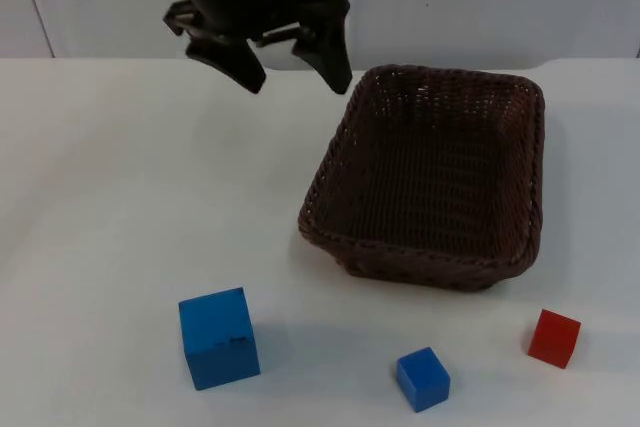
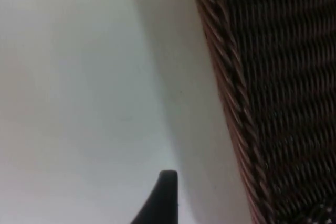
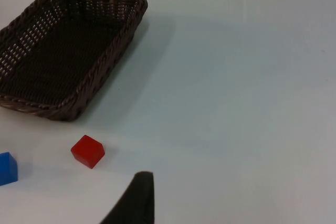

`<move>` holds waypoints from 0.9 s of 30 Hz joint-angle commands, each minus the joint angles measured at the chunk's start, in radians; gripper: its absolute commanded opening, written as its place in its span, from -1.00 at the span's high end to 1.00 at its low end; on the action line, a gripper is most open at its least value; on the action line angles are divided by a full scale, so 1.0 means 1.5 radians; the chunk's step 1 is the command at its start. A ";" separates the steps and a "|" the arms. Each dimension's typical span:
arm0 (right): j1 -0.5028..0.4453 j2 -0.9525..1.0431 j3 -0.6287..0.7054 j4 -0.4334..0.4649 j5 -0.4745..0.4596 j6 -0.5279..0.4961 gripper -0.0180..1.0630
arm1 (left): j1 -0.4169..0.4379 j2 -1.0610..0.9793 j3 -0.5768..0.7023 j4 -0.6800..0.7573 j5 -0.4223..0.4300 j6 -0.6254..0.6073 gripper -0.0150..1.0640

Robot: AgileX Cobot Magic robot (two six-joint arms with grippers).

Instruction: Pick up the basket with the left hand and place the largest block into the basket with the right hand.

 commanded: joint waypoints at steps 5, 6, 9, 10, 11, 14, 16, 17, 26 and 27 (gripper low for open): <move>-0.004 -0.002 0.000 -0.004 -0.006 -0.002 -0.97 | -0.005 0.083 -0.084 0.005 0.029 -0.032 -0.62; -0.004 -0.002 0.000 -0.004 -0.006 -0.002 -0.97 | -0.005 0.093 -0.093 0.001 0.036 -0.032 -0.62; -0.004 -0.002 0.000 -0.004 -0.006 -0.002 -0.97 | -0.008 0.114 -0.106 -0.006 0.038 -0.032 -0.62; -0.004 -0.002 0.000 -0.003 -0.006 -0.002 -0.97 | -0.009 0.123 -0.109 -0.006 0.038 -0.032 -0.62; -0.004 -0.002 0.000 -0.003 -0.006 -0.002 -0.97 | -0.013 0.129 -0.109 -0.006 0.033 -0.032 -0.62; -0.004 -0.002 0.000 -0.003 -0.006 -0.002 -0.97 | -0.024 0.148 -0.117 -0.001 0.030 -0.032 -0.62; -0.004 -0.002 0.000 -0.003 -0.006 -0.002 -0.97 | -0.036 0.164 -0.128 0.006 0.027 -0.032 -0.62; -0.004 -0.002 0.000 -0.003 -0.006 -0.002 -0.97 | -0.036 0.164 -0.128 0.006 0.027 -0.032 -0.62; -0.004 -0.002 0.000 -0.003 -0.006 -0.002 -0.97 | -0.044 0.210 -0.148 0.005 0.027 -0.032 -0.62; -0.004 -0.002 0.000 -0.003 -0.006 -0.002 -0.97 | -0.044 0.212 -0.148 0.002 0.027 -0.032 -0.61</move>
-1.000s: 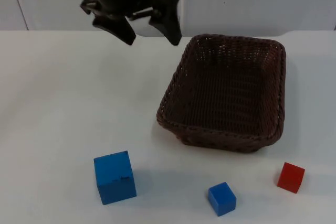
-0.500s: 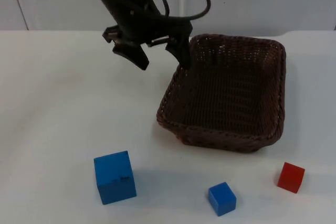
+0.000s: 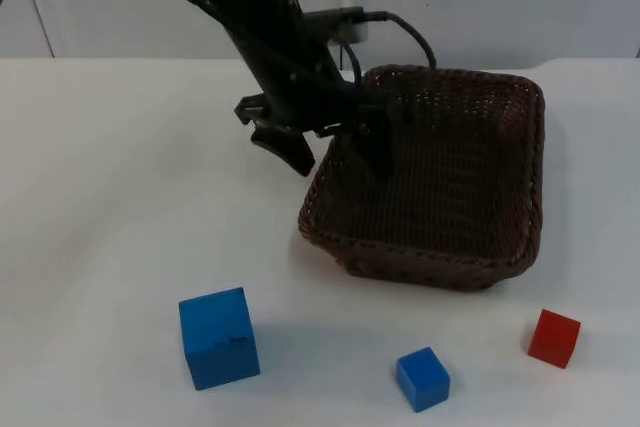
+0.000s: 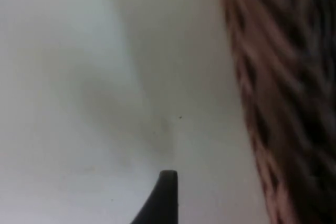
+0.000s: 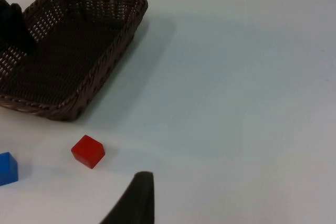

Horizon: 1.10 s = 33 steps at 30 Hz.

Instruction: Pick up the basket with the left hand and place the largest block into the basket with the right hand.

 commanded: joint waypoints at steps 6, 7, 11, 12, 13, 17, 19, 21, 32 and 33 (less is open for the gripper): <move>-0.004 -0.002 0.000 -0.003 -0.006 -0.002 -0.97 | -0.003 0.007 -0.006 -0.004 -0.001 -0.001 -0.40; -0.004 -0.002 0.000 -0.003 -0.006 -0.002 -0.97 | -0.003 0.007 -0.006 -0.004 -0.001 -0.001 -0.40; -0.004 -0.002 0.000 -0.003 -0.006 -0.002 -0.97 | -0.003 0.007 -0.006 -0.010 -0.002 -0.001 0.12; -0.004 -0.002 0.000 -0.003 -0.006 -0.002 -0.97 | -0.003 0.007 -0.006 -0.018 -0.002 -0.001 0.32; -0.004 -0.002 0.000 -0.003 -0.006 -0.002 -0.97 | -0.003 0.007 -0.006 -0.018 -0.002 -0.001 0.32; -0.004 -0.002 0.000 -0.003 -0.006 -0.002 -0.97 | 0.000 0.007 -0.006 -0.055 -0.002 -0.001 0.92; -0.004 -0.002 0.000 -0.003 -0.006 -0.002 -0.97 | 0.000 0.007 -0.006 -0.069 -0.002 -0.001 0.97; -0.004 -0.002 0.000 -0.003 -0.006 -0.002 -0.97 | 0.000 0.004 -0.006 -0.090 -0.002 -0.001 0.98; -0.004 -0.002 0.000 -0.004 -0.006 -0.002 -0.97 | 0.008 -0.091 -0.006 -0.111 0.020 -0.019 0.98; -0.004 -0.002 0.000 -0.004 -0.006 -0.002 -0.97 | 0.008 -0.091 -0.006 -0.111 0.020 -0.019 0.98</move>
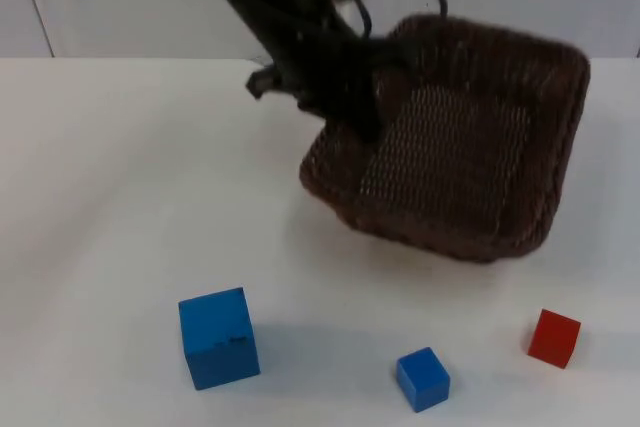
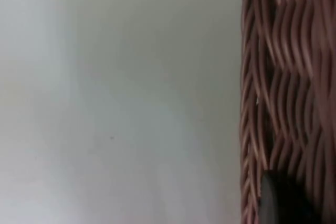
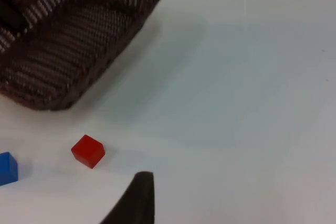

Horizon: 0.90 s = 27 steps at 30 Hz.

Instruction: Pick up the basket with the left hand and place the largest block into the basket with the right hand.

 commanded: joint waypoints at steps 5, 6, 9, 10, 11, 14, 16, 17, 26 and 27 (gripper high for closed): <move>-0.004 -0.002 0.000 -0.004 -0.006 -0.002 -0.97 | 0.043 -0.089 -0.004 -0.033 0.081 -0.027 0.98; -0.004 -0.002 0.000 -0.004 -0.006 -0.002 -0.97 | 0.052 -0.097 -0.004 -0.034 0.100 -0.029 0.98; -0.004 -0.002 0.000 -0.004 -0.006 -0.002 -0.97 | 0.069 -0.117 0.000 -0.045 0.135 -0.029 0.98; -0.004 -0.002 0.000 -0.004 -0.006 -0.002 -0.97 | 0.077 -0.126 0.005 -0.050 0.148 -0.029 0.98; -0.004 -0.002 0.000 -0.004 -0.006 -0.002 -0.97 | 0.084 -0.136 0.008 -0.051 0.158 -0.029 0.98; -0.004 -0.002 0.000 -0.003 -0.006 -0.002 -0.97 | 0.097 -0.162 0.020 -0.051 0.165 -0.029 0.98; -0.004 -0.002 0.000 -0.003 -0.006 -0.002 -0.97 | 0.111 -0.188 0.037 -0.051 0.166 -0.029 0.98; -0.004 -0.002 0.000 -0.003 -0.006 -0.002 -0.97 | 0.116 -0.203 0.041 -0.051 0.169 -0.029 0.98; -0.004 -0.002 0.000 -0.002 -0.006 -0.002 -0.97 | 0.128 -0.271 0.045 -0.041 0.169 -0.046 0.98; -0.004 -0.002 0.000 0.000 -0.006 -0.003 -0.97 | 0.128 -0.280 0.045 -0.037 0.169 -0.046 0.98</move>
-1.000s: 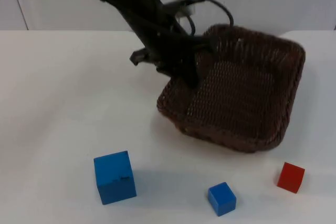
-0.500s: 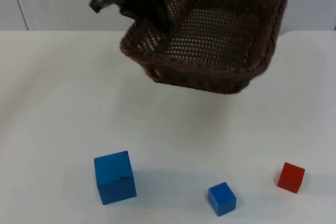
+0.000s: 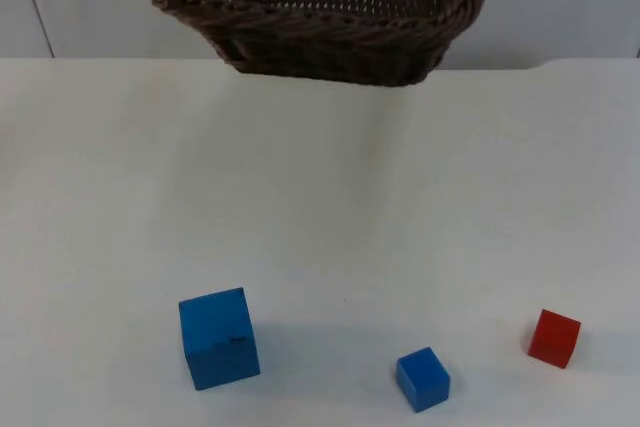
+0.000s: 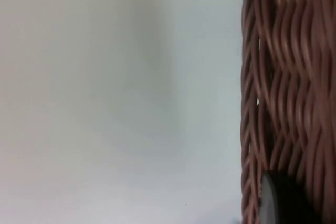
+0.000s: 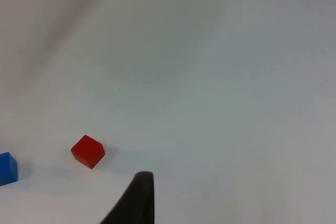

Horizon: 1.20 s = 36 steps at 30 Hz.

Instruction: Pick up the basket with the left hand and place the largest block into the basket with the right hand.

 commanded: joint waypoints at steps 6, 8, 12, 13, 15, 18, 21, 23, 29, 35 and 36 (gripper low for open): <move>-0.004 -0.002 0.000 0.060 -0.006 -0.059 -0.97 | -0.001 -0.061 0.004 0.014 0.002 -0.023 0.98; -0.004 0.000 0.000 0.072 -0.004 -0.082 -0.97 | -0.001 -0.066 0.004 0.014 0.002 -0.023 0.98; -0.004 0.084 -0.001 0.123 0.002 -0.128 -0.97 | -0.001 -0.068 0.007 0.011 0.002 -0.023 0.98; -0.004 0.084 -0.001 0.123 0.002 -0.128 -0.97 | -0.001 -0.068 0.007 0.011 0.002 -0.023 0.98; -0.004 0.134 -0.005 0.147 0.001 -0.146 -0.97 | -0.001 -0.068 0.026 0.003 0.002 -0.023 0.98; -0.004 0.189 -0.019 0.193 -0.016 -0.191 -0.97 | -0.001 -0.068 0.051 0.003 0.002 -0.020 0.98; -0.004 0.228 -0.031 0.236 -0.040 -0.246 -0.97 | -0.001 -0.068 0.060 0.003 0.002 -0.020 0.98; -0.004 0.261 -0.034 0.276 -0.071 -0.294 -0.97 | -0.001 -0.072 0.059 0.002 0.002 -0.020 0.98; -0.004 0.340 -0.034 0.329 -0.105 -0.349 -0.93 | -0.001 -0.081 0.059 -0.001 0.002 -0.020 0.98; -0.004 0.394 -0.034 0.400 -0.115 -0.461 -0.93 | -0.001 -0.082 0.059 -0.003 0.002 -0.023 0.98; -0.004 0.403 -0.034 0.408 -0.120 -0.477 -0.93 | -0.001 -0.082 0.059 -0.003 0.002 -0.023 0.98</move>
